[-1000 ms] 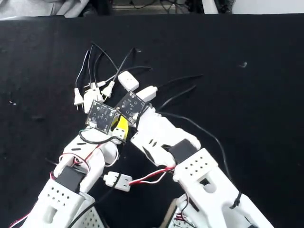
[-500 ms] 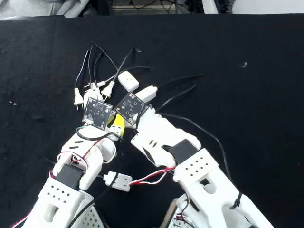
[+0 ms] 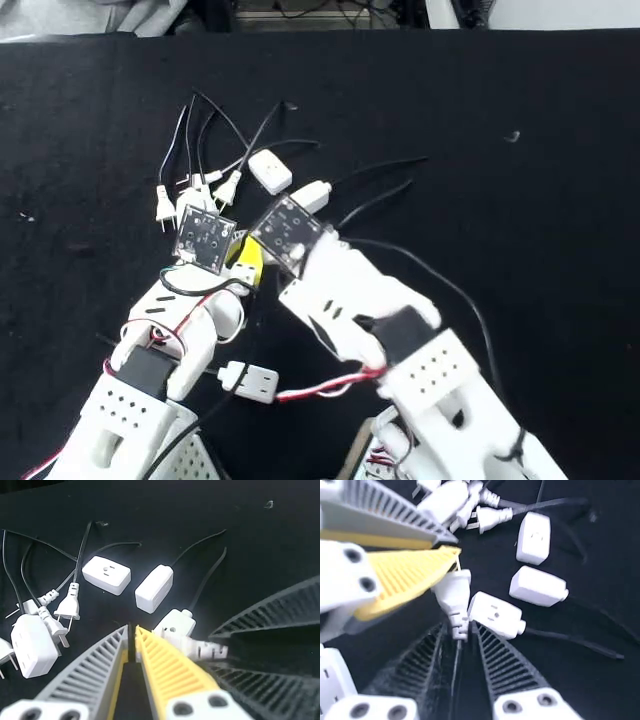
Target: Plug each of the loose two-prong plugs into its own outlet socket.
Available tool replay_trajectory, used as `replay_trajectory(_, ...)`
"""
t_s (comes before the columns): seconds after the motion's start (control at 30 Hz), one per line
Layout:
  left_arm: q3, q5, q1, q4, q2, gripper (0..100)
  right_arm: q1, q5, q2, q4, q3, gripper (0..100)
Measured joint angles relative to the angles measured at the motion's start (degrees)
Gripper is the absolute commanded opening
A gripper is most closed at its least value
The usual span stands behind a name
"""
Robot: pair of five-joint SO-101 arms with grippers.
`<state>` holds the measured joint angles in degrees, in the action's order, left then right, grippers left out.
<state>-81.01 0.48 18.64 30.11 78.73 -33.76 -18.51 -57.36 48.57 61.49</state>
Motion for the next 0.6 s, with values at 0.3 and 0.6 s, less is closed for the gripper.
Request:
replay_trajectory(0.3,0.0,1.2,-0.1,0.0,0.0,3,0.0,0.0,-1.5,0.0,0.0,1.1)
replay_trajectory(0.6,0.0,1.2,-0.1,0.0,0.0,3,0.0,0.0,-1.5,0.0,0.0,1.1)
